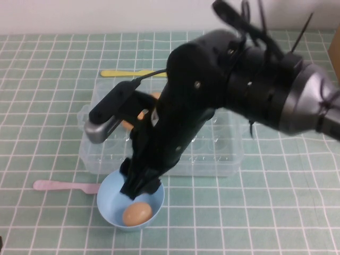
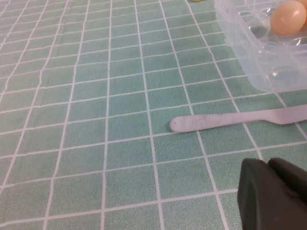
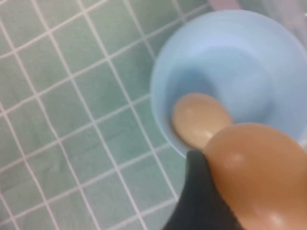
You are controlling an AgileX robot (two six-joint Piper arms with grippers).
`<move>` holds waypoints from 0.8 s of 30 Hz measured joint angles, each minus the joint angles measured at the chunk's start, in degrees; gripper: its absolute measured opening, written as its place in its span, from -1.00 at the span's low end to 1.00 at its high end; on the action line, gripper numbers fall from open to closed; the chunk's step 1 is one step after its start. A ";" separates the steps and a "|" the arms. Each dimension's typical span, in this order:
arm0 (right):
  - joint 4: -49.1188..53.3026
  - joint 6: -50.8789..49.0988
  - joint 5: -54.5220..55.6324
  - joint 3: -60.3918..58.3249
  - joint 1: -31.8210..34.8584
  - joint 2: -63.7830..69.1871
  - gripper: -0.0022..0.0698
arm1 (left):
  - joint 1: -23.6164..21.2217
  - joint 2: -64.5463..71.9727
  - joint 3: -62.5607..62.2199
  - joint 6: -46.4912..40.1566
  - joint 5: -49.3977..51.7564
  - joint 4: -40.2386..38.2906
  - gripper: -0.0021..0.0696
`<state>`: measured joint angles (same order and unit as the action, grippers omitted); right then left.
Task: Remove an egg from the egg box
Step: Place the egg in the bowl
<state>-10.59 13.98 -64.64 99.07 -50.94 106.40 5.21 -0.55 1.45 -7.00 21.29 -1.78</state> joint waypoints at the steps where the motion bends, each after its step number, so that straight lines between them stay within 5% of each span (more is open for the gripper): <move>1: -0.15 0.00 1.15 -0.52 -0.62 0.41 0.17 | 0.00 0.00 0.00 0.00 0.00 0.00 -0.96; 24: 3.24 -0.13 12.92 -1.01 -1.78 11.53 0.17 | 0.00 0.00 0.00 0.00 0.00 0.00 -0.95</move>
<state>-7.35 13.84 -51.71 98.06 -52.72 117.93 5.21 -0.55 1.45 -7.00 21.29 -1.78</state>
